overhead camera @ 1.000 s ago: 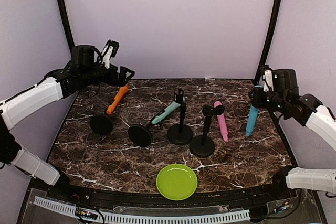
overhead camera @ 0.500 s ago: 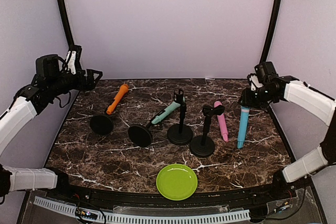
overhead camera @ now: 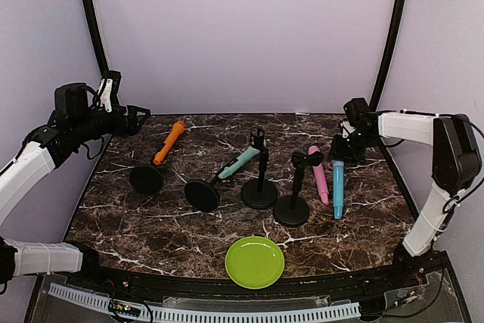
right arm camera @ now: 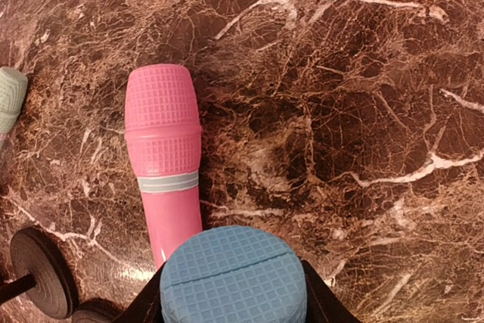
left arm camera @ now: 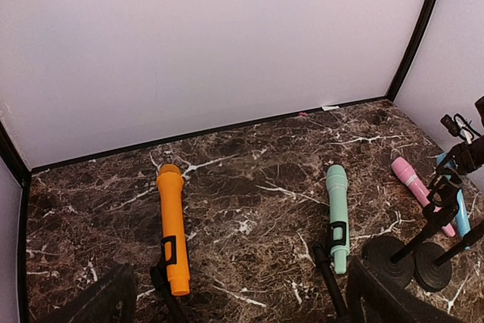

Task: Remove the microphone from the stand

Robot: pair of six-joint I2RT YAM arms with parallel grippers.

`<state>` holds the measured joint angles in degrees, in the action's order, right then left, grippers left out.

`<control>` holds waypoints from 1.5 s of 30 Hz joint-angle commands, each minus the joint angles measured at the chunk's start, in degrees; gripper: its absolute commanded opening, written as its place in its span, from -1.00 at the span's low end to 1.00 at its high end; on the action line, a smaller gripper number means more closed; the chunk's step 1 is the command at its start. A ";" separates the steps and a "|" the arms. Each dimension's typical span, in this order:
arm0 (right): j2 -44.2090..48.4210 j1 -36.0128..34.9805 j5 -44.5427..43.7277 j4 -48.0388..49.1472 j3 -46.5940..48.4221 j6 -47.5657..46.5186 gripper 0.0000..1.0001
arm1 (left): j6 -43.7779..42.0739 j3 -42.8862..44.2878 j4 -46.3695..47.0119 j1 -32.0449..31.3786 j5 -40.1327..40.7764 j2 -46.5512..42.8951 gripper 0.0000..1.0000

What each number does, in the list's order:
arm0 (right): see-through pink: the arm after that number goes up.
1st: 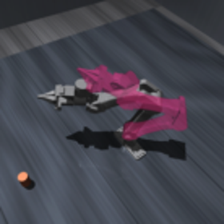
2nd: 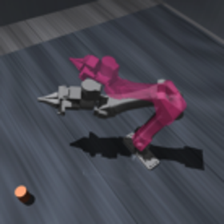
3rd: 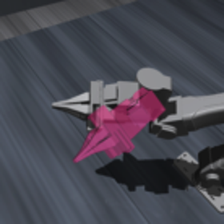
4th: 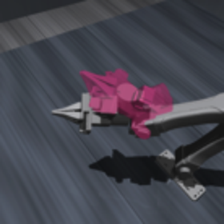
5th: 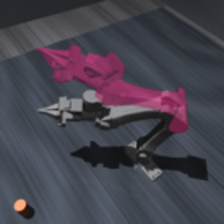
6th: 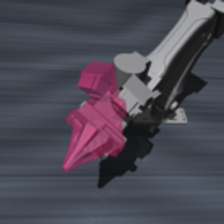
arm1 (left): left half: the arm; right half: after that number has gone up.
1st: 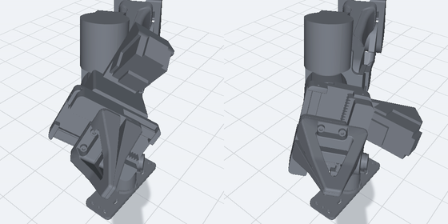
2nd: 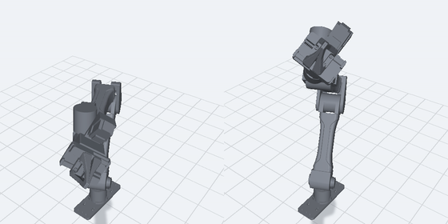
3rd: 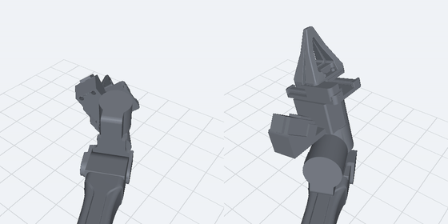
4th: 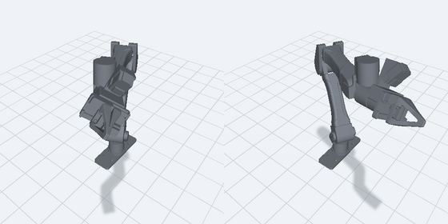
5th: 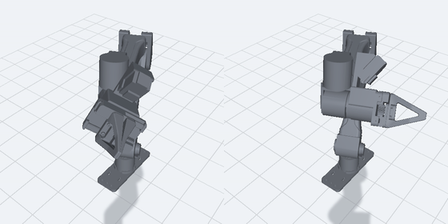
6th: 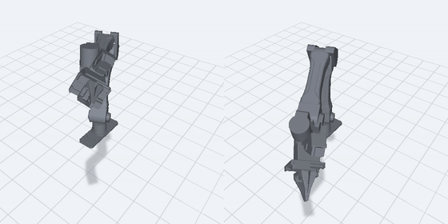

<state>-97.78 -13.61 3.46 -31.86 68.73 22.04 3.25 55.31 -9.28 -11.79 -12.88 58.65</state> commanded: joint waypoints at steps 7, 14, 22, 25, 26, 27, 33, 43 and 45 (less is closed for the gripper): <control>-6.77 0.16 2.11 13.15 1.97 5.10 -0.34 | 0.18 -0.57 0.23 -0.04 -1.52 -0.56 0.97; -10.21 0.16 0.68 16.65 2.73 5.49 -0.08 | 0.36 -0.64 0.14 -0.06 -2.17 -0.15 0.97; -10.56 0.16 1.58 20.55 0.98 7.75 0.26 | 0.29 -0.60 -0.04 0.00 -2.14 0.18 0.97; -10.76 0.16 2.47 21.35 0.35 8.05 0.34 | 0.38 -0.52 -0.12 -0.06 -2.23 0.35 0.97; -10.72 0.16 2.57 21.58 0.11 8.17 0.36 | 0.38 -0.49 -0.12 -0.07 -2.36 0.39 0.97; -10.64 0.16 2.72 21.78 -0.17 8.30 0.36 | 0.37 -0.47 -0.13 -0.07 -2.39 0.45 0.97; -10.08 0.18 4.01 23.36 -1.58 8.69 0.37 | 0.03 -0.55 -0.29 -0.06 -1.88 0.71 0.97; -7.36 0.12 6.27 29.35 -4.71 9.11 0.54 | -0.48 -1.31 0.17 0.00 0.22 1.07 0.97; -5.99 0.16 6.46 30.73 -5.88 9.20 0.57 | -0.66 -1.43 0.29 -0.06 0.06 1.62 0.96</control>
<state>-107.57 -13.61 8.82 -6.20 64.66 30.79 3.25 54.87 -9.54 -11.79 -13.45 59.79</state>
